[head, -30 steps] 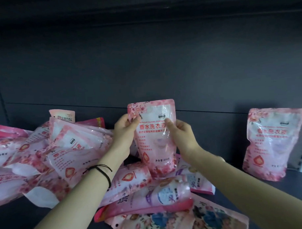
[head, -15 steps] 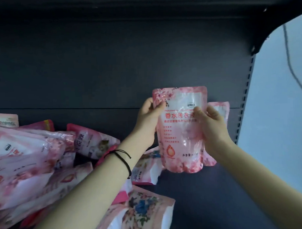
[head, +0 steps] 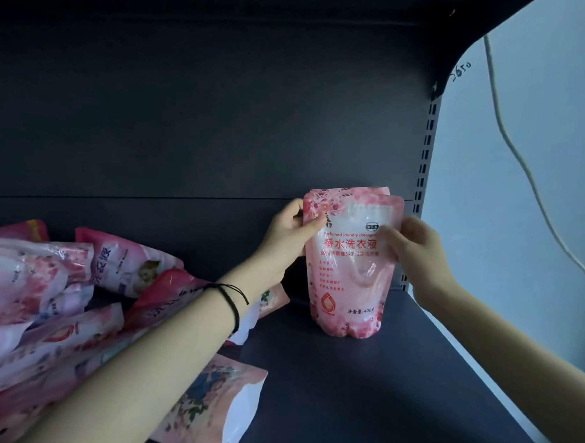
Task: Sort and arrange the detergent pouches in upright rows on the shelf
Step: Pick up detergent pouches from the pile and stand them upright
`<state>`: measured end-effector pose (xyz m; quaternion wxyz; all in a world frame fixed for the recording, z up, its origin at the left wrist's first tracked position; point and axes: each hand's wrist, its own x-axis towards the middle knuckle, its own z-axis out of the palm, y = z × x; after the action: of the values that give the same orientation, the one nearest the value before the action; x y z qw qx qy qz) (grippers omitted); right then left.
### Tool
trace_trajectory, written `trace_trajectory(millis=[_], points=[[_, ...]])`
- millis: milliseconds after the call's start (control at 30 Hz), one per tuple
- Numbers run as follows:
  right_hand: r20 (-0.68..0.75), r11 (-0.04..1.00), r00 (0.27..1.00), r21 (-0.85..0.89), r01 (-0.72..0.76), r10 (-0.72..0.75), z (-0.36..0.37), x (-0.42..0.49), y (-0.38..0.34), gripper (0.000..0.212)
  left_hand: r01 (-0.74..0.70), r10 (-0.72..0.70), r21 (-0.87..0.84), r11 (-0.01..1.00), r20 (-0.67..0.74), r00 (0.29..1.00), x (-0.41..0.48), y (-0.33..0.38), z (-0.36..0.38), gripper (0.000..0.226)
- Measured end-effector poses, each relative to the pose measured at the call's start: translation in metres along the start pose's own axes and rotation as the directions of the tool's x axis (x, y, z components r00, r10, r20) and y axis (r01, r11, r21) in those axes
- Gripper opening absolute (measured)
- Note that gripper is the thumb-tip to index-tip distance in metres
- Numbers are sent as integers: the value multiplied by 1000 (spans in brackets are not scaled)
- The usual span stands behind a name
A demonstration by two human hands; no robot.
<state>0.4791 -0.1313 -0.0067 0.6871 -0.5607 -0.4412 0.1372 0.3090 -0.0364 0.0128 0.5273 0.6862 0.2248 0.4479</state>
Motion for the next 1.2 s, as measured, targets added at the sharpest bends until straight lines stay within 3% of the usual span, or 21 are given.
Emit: trace_trajectory(millis=[100,133,300,367,400,467,533,600,667,767,900,1033,1133,1200], points=[[-7,988,992,-93,124,-126,0,8,-15,4,-40,41,133,990,-9,999,0,2,-9,15],[-4,981,988,-118,151,-152,1,11,-20,12,-42,46,157,987,-24,999,0,2,-10,16],[103,888,976,-404,218,-193,-2,21,-39,15,-26,24,172,985,12,1000,-1,5,-14,10],[120,801,966,-542,257,-228,-2,18,-45,18,-27,8,246,969,78,997,-2,10,-24,12],[145,700,949,-646,305,-280,-2,15,-50,22,-50,13,353,934,106,994,-4,13,-32,17],[270,391,885,-820,418,-380,1,8,-64,28,-165,70,609,776,177,982,-11,19,-58,21],[466,122,793,-828,547,-393,11,-3,-80,29,-302,100,801,517,294,951,-24,26,-89,17],[623,-25,724,-763,646,-296,30,-18,-93,30,-401,55,889,220,399,915,-41,31,-119,18],[712,-111,671,-699,707,-209,57,-36,-97,32,-469,10,883,12,469,883,-56,32,-144,24],[779,-85,612,-625,776,-138,101,-63,-96,30,-535,-30,833,-142,537,843,-77,28,-178,28],[828,-84,557,-561,823,-68,148,-92,-84,30,-531,-23,820,-214,539,842,-103,24,-221,36],[857,64,514,-511,857,-39,181,-115,-79,32,-514,-39,852,-99,512,858,-129,21,-260,35],[866,238,498,-491,838,34,208,-127,-77,36,-434,-81,901,11,433,898,-148,17,-287,40],[875,283,480,-477,832,63,224,-128,-75,40,-373,-107,926,66,378,920,-161,11,-299,47]])
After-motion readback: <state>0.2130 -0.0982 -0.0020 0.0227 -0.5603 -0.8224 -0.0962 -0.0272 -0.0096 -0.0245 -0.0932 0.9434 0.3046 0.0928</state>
